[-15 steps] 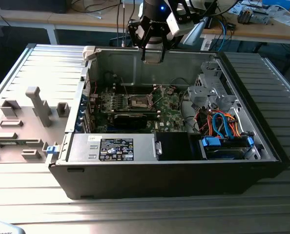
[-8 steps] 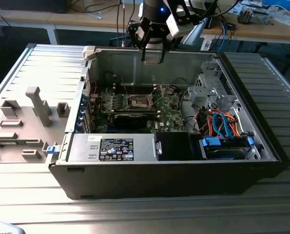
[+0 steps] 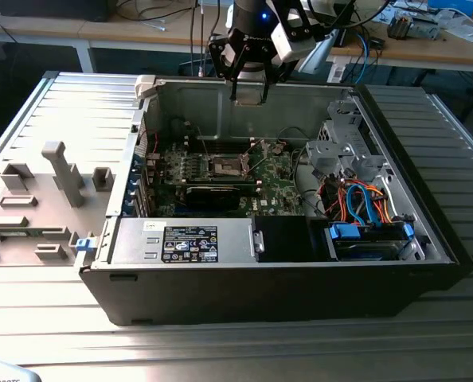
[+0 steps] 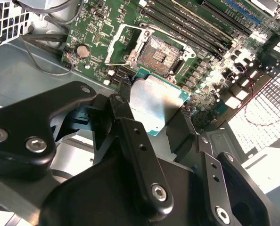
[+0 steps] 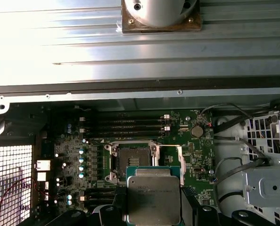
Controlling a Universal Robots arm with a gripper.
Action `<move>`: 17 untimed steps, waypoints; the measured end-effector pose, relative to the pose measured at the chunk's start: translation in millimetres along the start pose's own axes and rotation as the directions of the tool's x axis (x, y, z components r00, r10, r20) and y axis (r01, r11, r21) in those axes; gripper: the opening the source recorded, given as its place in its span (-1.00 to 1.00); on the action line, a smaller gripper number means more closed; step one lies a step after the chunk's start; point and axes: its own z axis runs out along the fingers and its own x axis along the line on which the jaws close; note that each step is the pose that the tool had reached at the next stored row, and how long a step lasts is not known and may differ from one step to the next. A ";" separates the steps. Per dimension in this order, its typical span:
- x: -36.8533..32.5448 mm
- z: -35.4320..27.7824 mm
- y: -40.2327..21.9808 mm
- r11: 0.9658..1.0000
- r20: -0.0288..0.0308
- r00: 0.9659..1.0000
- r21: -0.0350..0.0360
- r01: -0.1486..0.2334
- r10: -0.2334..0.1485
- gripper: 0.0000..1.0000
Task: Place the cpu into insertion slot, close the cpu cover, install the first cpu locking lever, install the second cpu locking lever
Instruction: 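Place the cpu into insertion slot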
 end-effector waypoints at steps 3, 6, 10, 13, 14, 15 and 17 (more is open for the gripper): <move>0.0 0.0 0.0 1.000 0.000 1.000 0.000 0.000 0.000 0.08; 0.0 0.1 0.0 1.000 0.000 1.000 0.000 0.000 0.000 0.08; 0.0 0.8 -0.1 1.000 0.000 1.000 0.000 0.000 0.000 0.08; 0.0 2.0 -0.2 1.000 0.000 1.000 0.000 0.000 0.000 0.08; 0.0 2.2 -0.2 1.000 0.000 1.000 0.000 0.000 0.000 0.08; 0.0 2.3 -0.2 1.000 0.000 1.000 0.000 0.000 0.000 0.08; 0.0 2.8 -0.3 1.000 0.000 1.000 0.000 0.000 0.000 0.08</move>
